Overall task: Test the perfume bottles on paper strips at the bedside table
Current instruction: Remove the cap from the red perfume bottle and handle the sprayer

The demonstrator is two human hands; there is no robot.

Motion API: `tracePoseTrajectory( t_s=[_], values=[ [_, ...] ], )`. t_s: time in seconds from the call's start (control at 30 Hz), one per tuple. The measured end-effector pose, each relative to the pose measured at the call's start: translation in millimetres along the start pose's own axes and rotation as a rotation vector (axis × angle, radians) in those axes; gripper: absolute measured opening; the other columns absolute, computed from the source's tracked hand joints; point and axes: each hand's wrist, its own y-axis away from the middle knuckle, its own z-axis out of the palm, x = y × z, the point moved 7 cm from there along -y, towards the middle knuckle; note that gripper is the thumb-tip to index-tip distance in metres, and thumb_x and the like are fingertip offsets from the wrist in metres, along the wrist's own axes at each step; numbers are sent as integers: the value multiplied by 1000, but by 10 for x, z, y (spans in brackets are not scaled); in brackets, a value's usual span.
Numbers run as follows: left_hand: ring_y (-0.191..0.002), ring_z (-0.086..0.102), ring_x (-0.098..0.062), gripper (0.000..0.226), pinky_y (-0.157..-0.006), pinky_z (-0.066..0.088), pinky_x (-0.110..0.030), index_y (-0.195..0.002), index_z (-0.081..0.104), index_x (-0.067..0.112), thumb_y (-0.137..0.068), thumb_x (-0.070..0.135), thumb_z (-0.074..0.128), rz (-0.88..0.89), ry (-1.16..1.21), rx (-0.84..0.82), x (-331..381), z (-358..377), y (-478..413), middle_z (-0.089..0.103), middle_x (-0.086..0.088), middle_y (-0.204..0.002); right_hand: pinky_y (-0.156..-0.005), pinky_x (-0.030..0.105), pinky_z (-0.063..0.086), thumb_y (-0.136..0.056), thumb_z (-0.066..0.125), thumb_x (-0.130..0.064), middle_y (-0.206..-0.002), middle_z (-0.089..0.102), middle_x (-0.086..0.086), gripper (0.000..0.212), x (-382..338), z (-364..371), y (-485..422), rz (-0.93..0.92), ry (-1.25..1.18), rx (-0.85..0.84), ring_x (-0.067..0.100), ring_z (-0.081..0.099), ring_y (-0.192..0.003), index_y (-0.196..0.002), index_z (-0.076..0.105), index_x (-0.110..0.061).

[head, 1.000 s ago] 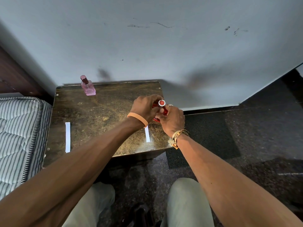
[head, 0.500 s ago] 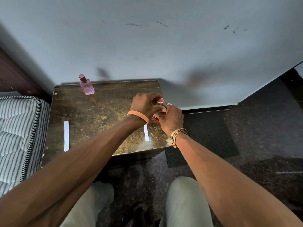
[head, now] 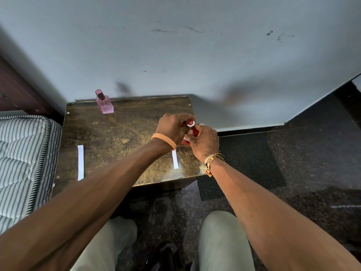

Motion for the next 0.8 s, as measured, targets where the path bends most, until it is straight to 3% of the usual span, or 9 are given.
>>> tracePoseTrajectory(
  t_s=[0.1,0.37,0.5,0.57,0.67,0.8],
  values=[
    [-87,72,-19,33,-82,56,-33,-102,74,18,-70,10,79,-22,-2,22,2,-19,5,76,-2,-92,-73,38,59,-88,70,-32,-85,73,3,17,-5,1,2,3,10,0,23,69,-83,-100,73,-22],
    [-89,71,-17,36,-84,55,-33,-101,75,23,-66,22,82,-70,-23,30,-20,-34,-22,76,0,-93,-76,40,58,-85,72,-30,-88,74,5,21,11,-4,-11,-1,-3,-9,25,69,-87,-104,72,-21],
    [-112,62,-14,51,-99,46,-26,-122,64,23,-74,10,76,25,-53,-149,48,29,-45,67,0,-121,-75,35,58,-89,69,-32,-92,74,4,25,17,8,-6,1,-8,-11,23,69,-88,-111,71,-21],
    [-118,59,-17,55,-103,44,-30,-130,58,22,-79,3,68,67,-61,-228,58,68,-51,62,-2,-128,-76,34,58,-89,69,-33,-92,74,4,23,10,8,-9,7,-13,-15,22,69,-88,-109,71,-22],
    [-107,66,-21,42,-95,51,-32,-121,65,18,-81,5,67,88,-65,-191,32,53,-60,70,-3,-116,-76,35,58,-87,71,-34,-91,74,5,24,5,5,-6,23,-12,-13,22,69,-87,-108,71,-22],
    [-84,71,-20,27,-78,55,-32,-103,73,19,-76,21,73,51,-37,-39,9,-8,-9,76,1,-91,-74,35,55,-87,71,-31,-87,73,5,21,10,-2,10,20,9,-14,25,68,-86,-103,72,-18]
  ],
)
